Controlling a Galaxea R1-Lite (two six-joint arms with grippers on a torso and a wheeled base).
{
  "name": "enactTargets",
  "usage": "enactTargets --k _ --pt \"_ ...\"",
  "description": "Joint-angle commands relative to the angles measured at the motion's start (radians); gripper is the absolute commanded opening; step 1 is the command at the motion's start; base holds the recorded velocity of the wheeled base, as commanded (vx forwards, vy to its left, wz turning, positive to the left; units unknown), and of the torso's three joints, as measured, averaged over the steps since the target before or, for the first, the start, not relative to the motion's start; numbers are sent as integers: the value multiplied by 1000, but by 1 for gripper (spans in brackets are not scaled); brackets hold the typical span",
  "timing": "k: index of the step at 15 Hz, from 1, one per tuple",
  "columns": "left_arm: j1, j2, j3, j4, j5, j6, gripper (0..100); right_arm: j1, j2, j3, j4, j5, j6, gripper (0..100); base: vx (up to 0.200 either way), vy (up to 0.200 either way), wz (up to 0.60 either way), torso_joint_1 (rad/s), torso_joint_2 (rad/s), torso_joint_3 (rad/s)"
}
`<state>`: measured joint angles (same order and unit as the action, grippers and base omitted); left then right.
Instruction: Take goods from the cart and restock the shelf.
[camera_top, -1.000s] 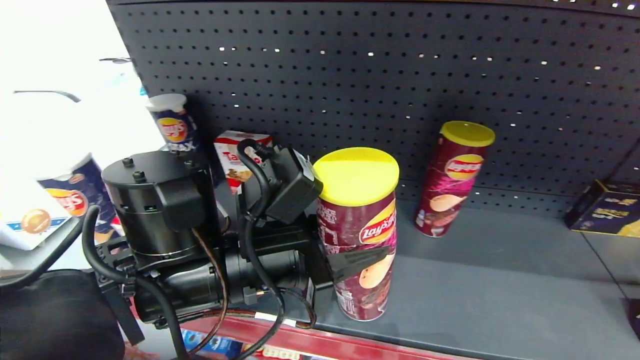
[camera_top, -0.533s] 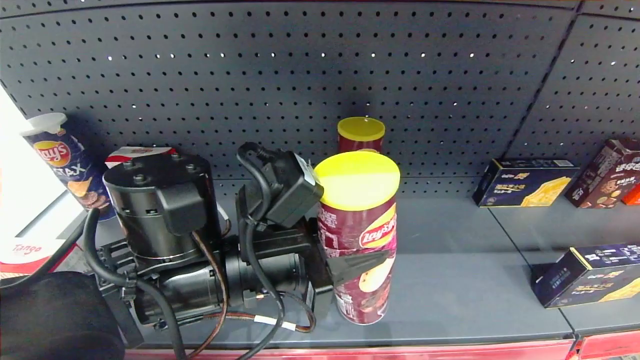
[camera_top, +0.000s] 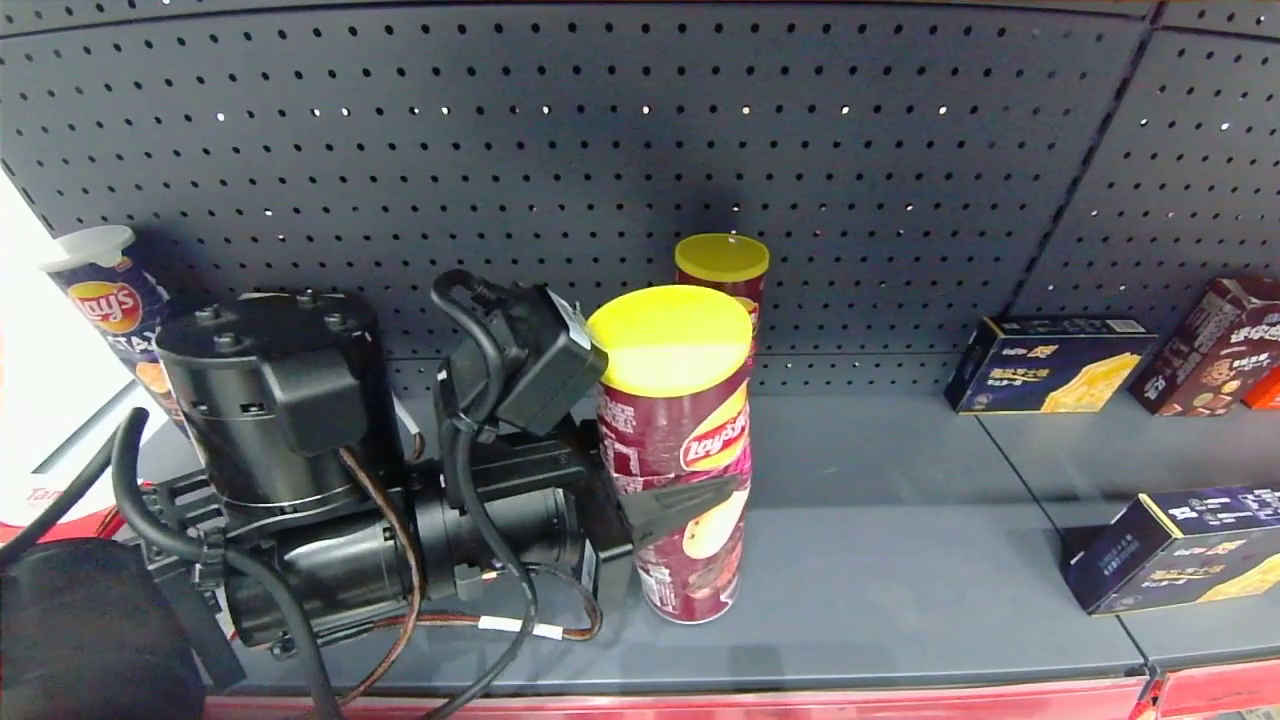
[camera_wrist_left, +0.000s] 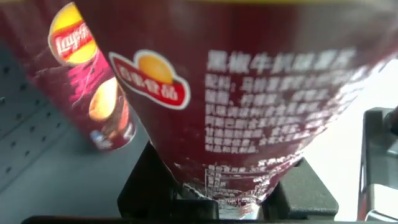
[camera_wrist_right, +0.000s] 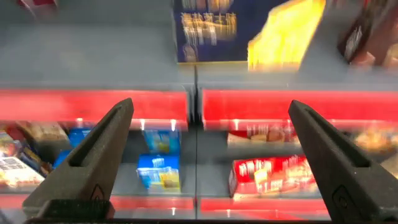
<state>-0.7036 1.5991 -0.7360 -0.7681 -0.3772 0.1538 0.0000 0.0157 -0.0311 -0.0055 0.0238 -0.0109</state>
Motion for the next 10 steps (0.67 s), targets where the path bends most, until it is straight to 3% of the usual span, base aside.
enactTargets --k 1,4,7,10 --pt "47 -7 -48 18 -5 3 0 20 360 -237 -74 96 -14 100 0 0 0 0 0 0" --pt "142 30 -91 21 -45 7 0 67 573 -405 -131 196 -77 100 0 0 0 0 0 0" --pt "179 33 -86 23 -60 23 0 204 854 -558 -200 301 -78 100 0 0 0 0 0 0" --pt "184 36 -85 21 -61 21 0 291 1032 -586 -314 324 -80 100 0 0 0 0 0 0"
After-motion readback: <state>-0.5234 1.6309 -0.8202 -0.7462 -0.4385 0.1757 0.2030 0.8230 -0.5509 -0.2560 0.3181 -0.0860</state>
